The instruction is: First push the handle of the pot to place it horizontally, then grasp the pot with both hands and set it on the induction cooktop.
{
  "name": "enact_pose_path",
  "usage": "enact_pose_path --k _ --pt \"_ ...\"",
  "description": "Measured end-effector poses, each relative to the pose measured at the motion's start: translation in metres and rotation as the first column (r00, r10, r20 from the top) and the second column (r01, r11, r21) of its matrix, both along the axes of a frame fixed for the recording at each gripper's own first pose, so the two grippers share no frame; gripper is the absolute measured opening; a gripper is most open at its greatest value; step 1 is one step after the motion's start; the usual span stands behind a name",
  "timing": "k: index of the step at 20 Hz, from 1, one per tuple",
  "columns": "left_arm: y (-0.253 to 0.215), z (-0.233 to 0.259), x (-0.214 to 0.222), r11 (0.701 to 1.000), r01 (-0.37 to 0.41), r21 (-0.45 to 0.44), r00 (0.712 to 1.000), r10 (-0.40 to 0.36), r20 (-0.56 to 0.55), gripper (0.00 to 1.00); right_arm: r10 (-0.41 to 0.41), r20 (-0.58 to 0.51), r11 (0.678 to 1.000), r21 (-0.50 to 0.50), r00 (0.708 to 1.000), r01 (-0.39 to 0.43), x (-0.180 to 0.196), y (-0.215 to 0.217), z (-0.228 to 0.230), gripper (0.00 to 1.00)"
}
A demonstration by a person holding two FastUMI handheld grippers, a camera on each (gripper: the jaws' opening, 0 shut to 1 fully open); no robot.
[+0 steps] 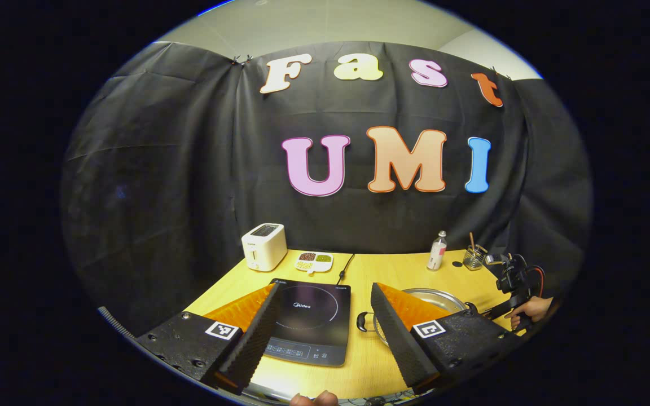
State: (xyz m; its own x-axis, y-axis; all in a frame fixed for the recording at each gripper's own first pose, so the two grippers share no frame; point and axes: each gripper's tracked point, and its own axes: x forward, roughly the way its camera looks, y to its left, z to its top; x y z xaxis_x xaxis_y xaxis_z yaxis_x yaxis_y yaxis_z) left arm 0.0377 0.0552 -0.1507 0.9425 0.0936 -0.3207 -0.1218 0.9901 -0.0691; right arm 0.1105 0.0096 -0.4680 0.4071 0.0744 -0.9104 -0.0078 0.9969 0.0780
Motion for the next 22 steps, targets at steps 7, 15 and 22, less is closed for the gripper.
enact_pose_path --k 7,15,22 --pt "-0.017 -0.038 0.029 0.973 0.211 -0.089 0.972 -0.219 -0.081 0.97 -0.097 0.11 0.992 -0.073 0.989 0.105 -0.009 0.003 0.037 0.19" --pt "-0.038 -0.116 0.049 0.911 0.336 -0.239 0.884 -0.392 -0.253 0.95 -0.234 0.172 0.967 -0.063 0.957 0.247 -0.008 -0.001 0.061 0.63" --pt "-0.078 -0.173 0.069 0.897 0.308 -0.318 0.822 -0.419 -0.385 0.97 -0.205 0.141 0.978 -0.017 0.969 0.21 0.019 -0.01 0.043 0.68"
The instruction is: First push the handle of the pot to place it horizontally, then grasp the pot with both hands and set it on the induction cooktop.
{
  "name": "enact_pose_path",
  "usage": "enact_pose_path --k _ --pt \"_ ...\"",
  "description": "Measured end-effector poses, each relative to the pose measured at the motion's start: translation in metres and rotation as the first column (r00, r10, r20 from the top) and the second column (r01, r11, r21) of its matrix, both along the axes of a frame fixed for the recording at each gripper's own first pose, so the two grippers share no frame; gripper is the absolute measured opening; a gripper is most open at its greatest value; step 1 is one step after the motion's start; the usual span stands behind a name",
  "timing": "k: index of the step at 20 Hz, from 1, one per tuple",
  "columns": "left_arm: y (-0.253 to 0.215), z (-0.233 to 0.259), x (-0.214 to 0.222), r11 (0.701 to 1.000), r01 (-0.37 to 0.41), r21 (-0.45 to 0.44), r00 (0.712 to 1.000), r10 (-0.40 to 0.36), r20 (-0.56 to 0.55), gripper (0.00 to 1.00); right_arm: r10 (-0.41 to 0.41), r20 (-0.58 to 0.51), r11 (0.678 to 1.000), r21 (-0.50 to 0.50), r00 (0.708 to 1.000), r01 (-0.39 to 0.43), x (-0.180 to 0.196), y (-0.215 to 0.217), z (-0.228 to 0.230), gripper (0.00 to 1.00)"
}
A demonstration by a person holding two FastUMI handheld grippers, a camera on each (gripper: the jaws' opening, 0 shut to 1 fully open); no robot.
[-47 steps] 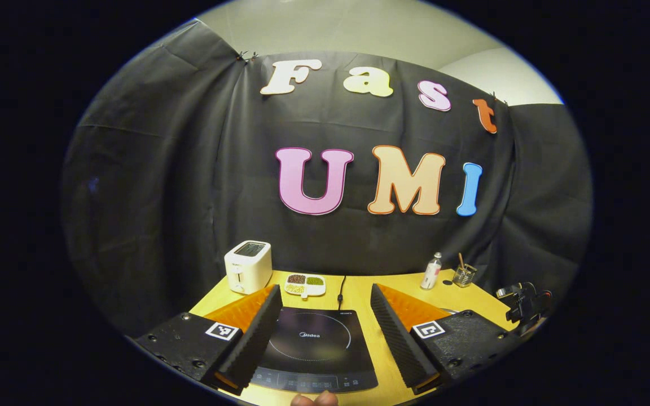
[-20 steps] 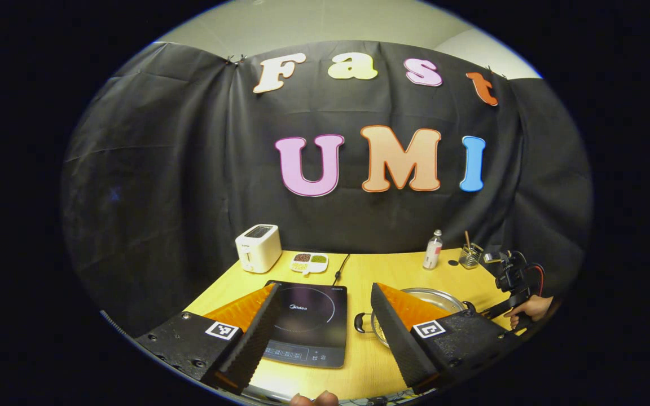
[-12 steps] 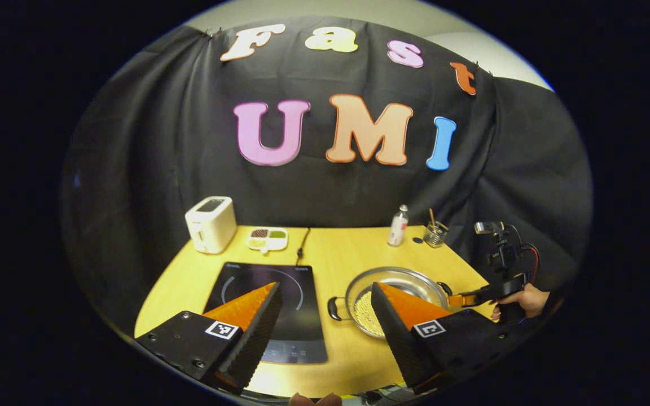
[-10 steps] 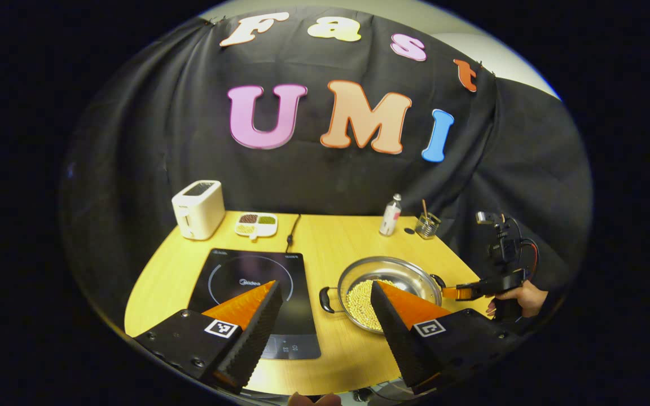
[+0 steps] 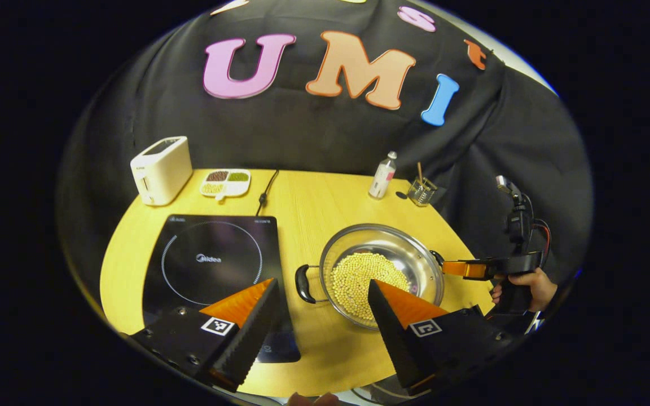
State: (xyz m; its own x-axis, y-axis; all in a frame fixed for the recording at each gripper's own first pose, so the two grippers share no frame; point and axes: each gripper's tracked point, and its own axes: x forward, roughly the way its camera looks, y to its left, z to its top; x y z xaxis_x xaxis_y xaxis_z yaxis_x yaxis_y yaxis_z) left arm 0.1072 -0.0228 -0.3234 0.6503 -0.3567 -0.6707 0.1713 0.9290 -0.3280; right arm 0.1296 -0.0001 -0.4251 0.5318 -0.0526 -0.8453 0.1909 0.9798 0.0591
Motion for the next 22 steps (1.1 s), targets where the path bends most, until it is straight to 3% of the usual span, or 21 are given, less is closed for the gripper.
enact_pose_path --k 2,5,9,14,22 --pt "-0.003 -0.016 0.011 0.999 -0.026 0.029 0.999 0.027 -0.033 0.97 0.017 -0.014 1.0 0.026 1.0 -0.016 0.006 -0.003 -0.007 0.72" --pt "-0.008 -0.039 0.021 0.997 -0.056 0.06 0.994 0.062 -0.09 0.97 0.043 -0.018 0.998 0.054 0.999 -0.042 0.019 -0.003 -0.016 0.7" --pt "-0.016 -0.072 0.029 0.991 -0.002 0.134 0.988 0.023 -0.155 0.98 0.081 -0.036 0.992 0.103 0.996 -0.077 0.028 0.003 -0.031 0.7" --pt "-0.028 -0.105 0.037 0.987 0.015 0.158 0.972 0.023 -0.235 0.97 0.092 -0.055 0.986 0.143 0.994 -0.083 0.036 0.004 -0.044 0.8" --pt "-0.03 -0.135 0.047 0.977 0.005 0.214 0.952 0.061 -0.3 0.94 0.13 -0.123 0.981 0.157 0.984 -0.11 0.036 0.015 -0.073 0.75"
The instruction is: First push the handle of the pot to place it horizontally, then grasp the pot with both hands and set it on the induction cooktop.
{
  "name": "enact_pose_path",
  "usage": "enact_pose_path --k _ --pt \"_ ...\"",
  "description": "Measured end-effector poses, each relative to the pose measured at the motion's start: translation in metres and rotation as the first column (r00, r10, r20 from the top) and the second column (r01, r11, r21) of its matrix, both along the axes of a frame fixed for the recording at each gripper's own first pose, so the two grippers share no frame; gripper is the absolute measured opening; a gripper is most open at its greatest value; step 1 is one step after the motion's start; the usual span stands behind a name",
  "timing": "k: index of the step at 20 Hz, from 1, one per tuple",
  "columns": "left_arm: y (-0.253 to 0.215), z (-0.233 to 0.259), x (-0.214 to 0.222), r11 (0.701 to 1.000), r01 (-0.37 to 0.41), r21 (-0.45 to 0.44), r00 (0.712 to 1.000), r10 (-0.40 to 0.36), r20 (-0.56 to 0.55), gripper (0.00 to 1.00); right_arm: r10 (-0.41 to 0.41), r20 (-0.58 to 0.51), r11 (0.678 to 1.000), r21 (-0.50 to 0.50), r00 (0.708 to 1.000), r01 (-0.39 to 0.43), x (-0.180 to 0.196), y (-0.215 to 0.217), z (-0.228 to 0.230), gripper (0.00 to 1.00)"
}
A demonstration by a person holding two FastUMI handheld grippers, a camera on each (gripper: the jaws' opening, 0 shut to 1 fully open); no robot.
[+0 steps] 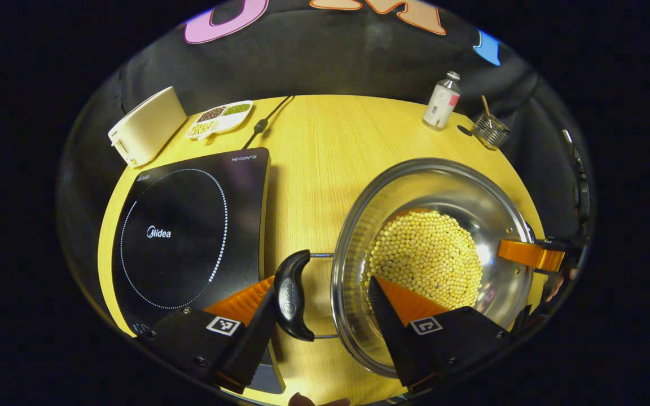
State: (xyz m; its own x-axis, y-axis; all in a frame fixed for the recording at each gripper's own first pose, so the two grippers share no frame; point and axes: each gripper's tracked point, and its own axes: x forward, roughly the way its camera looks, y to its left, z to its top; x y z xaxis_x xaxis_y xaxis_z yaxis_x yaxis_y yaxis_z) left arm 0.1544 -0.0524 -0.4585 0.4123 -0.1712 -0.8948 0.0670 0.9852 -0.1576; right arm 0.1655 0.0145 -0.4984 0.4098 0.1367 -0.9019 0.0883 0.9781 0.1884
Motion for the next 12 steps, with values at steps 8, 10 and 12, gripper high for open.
enact_pose_path --k 8,10,12 --pt "-0.01 -0.014 0.0 0.994 -0.068 -0.085 0.996 0.062 -0.071 0.76 -0.038 -0.024 0.999 0.019 0.999 0.038 -0.001 -0.008 0.002 0.51" --pt "-0.013 -0.014 -0.002 0.989 -0.078 -0.126 0.994 0.067 -0.089 0.67 -0.05 -0.029 0.998 0.033 0.998 0.051 -0.001 -0.01 0.001 0.53" --pt "-0.014 -0.013 -0.003 0.987 -0.076 -0.139 0.994 0.064 -0.089 0.6 -0.051 -0.034 0.998 0.043 0.998 0.053 -0.002 -0.012 0.003 0.42"
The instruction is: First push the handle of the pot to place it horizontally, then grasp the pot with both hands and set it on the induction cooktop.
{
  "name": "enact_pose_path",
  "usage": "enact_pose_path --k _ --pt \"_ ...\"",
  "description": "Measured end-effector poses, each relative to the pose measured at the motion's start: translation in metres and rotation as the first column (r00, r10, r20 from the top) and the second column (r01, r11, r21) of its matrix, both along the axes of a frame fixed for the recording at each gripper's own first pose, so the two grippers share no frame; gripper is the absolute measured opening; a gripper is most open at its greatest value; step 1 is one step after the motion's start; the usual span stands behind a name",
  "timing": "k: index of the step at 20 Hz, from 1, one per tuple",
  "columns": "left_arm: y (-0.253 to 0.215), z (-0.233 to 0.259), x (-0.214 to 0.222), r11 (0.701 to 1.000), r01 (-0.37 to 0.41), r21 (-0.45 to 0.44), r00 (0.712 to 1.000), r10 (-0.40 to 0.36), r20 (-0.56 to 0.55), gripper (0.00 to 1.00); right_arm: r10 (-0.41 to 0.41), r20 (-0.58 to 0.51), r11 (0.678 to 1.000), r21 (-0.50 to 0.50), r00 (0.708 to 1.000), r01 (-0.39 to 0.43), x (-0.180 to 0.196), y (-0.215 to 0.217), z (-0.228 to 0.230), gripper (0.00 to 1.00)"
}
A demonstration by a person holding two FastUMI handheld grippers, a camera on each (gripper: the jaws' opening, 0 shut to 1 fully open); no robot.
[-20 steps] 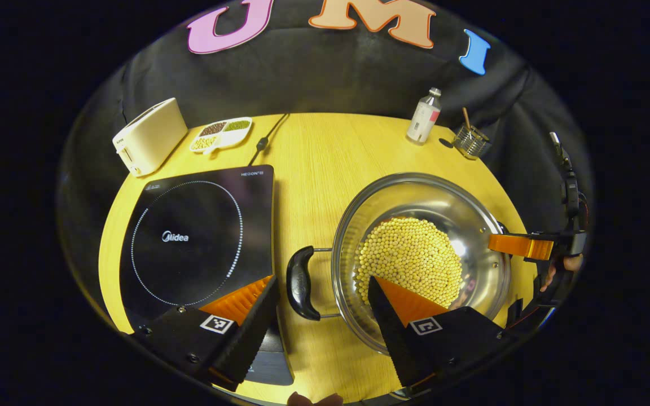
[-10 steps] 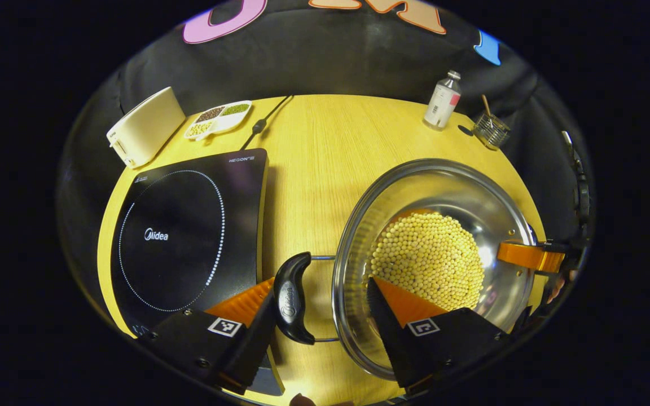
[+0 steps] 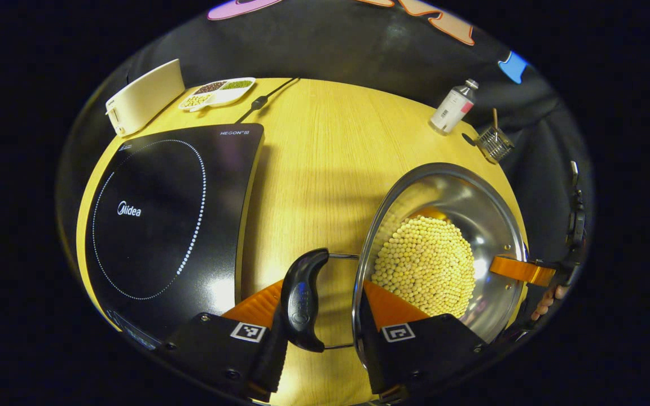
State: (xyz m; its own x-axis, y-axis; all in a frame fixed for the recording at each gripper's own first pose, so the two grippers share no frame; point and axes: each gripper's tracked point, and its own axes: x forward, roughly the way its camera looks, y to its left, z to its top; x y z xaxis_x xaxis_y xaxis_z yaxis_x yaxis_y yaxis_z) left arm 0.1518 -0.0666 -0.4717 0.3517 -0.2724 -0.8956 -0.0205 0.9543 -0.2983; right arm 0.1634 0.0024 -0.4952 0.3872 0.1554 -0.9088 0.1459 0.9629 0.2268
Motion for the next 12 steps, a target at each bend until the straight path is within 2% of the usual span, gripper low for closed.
enact_pose_path --k 2,3,8,9,12 --pt "-0.004 0.003 -0.002 1.0 -0.003 -0.021 1.0 0.003 -0.005 0.57 -0.007 -0.009 1.0 0.017 1.0 0.008 -0.001 -0.003 0.001 0.42" --pt "-0.005 0.004 -0.004 1.0 -0.005 -0.031 1.0 0.005 -0.015 0.56 -0.007 -0.012 1.0 0.02 1.0 0.007 -0.002 -0.004 0.002 0.49" --pt "0.005 0.022 0.003 0.999 -0.001 -0.034 1.0 0.002 0.016 0.53 -0.015 0.006 0.998 0.058 1.0 0.015 -0.007 -0.001 0.021 0.49" --pt "0.009 0.026 0.004 1.0 -0.003 -0.031 1.0 0.004 0.02 0.55 -0.016 0.009 0.997 0.07 1.0 0.015 -0.006 0.003 0.024 0.42" --pt "0.027 0.046 0.002 1.0 -0.013 0.002 0.999 0.013 0.046 0.52 -0.006 0.025 0.995 0.099 1.0 0.004 -0.005 0.021 0.035 0.41"
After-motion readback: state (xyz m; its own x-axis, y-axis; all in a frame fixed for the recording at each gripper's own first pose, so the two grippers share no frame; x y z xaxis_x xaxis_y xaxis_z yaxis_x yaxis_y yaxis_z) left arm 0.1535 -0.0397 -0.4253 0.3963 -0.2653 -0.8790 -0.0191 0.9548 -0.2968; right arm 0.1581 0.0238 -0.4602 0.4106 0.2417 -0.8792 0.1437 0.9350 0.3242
